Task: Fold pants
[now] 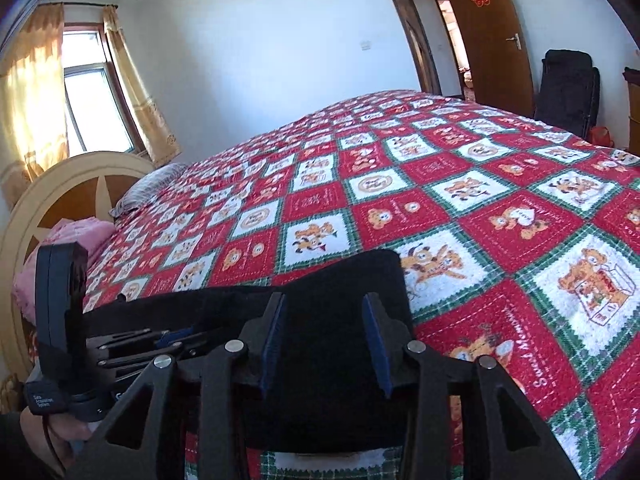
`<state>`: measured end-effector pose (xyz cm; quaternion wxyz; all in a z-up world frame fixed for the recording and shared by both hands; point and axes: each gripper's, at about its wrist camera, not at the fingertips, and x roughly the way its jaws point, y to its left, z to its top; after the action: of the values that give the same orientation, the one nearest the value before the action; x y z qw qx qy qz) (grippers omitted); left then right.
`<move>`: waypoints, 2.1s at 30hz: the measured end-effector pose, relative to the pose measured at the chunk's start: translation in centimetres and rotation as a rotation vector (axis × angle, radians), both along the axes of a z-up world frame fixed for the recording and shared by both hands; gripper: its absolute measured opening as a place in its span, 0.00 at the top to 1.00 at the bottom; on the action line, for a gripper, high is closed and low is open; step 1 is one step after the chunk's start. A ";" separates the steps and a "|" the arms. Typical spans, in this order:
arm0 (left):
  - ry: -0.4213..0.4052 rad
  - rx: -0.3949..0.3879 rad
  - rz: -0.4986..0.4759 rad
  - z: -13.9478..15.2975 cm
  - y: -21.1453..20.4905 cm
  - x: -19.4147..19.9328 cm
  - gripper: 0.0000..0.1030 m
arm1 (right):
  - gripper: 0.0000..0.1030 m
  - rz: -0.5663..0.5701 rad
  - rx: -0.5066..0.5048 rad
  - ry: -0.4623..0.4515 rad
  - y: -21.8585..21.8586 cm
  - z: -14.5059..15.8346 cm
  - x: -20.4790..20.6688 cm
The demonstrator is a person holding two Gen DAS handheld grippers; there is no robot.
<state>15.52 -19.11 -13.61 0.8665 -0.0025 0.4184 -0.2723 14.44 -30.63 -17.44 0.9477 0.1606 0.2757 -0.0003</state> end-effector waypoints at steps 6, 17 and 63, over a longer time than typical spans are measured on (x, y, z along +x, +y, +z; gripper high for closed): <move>-0.046 -0.027 0.009 1.9 1.2 -0.6 0.87 | 0.54 -0.005 0.002 -0.037 0.0 0.5 -0.5; -0.016 -0.074 0.115 3.4 6.4 0.5 0.87 | 0.51 0.012 -0.014 -0.033 0.4 0.3 -0.4; -0.034 -0.060 0.150 -1.4 10.8 1.5 0.58 | 0.49 0.402 -0.370 0.044 12.5 -2.0 -1.7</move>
<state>17.03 -8.32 -15.04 0.8909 -0.0550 0.3940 -0.2192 12.69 -18.13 -19.46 0.9357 -0.0735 0.3180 0.1338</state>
